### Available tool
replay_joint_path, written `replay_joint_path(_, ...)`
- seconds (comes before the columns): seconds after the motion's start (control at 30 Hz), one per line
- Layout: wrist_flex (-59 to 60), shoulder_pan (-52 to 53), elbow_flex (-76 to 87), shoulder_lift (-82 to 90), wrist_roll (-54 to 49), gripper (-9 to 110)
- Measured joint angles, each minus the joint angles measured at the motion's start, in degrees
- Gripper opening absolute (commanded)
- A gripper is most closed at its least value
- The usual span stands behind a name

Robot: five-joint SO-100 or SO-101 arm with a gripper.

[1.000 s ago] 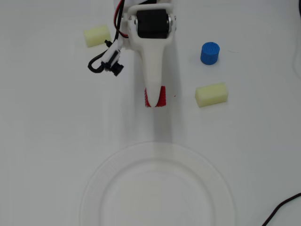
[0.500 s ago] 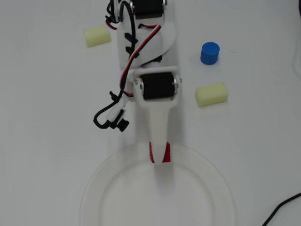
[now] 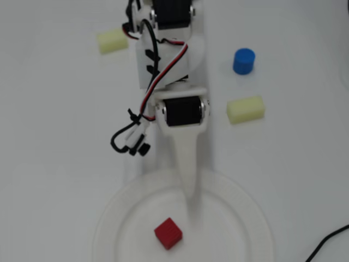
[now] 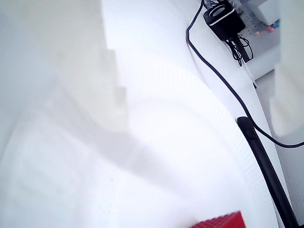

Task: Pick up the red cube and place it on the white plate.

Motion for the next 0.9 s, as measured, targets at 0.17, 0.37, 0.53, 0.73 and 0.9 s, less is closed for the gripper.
replay_joint_path(0.17,10.9,0.0,0.0,8.35,2.11,39)
replay_joint_path(0.37,30.94,0.0,2.46,27.33,6.5,46)
replay_joint_path(0.53,38.85,0.0,18.11,53.79,4.75,44)
replay_joint_path(0.73,49.83,0.0,38.67,90.26,2.81,43)
replay_joint_path(0.9,56.87,3.08,49.75,107.4,2.72,43)
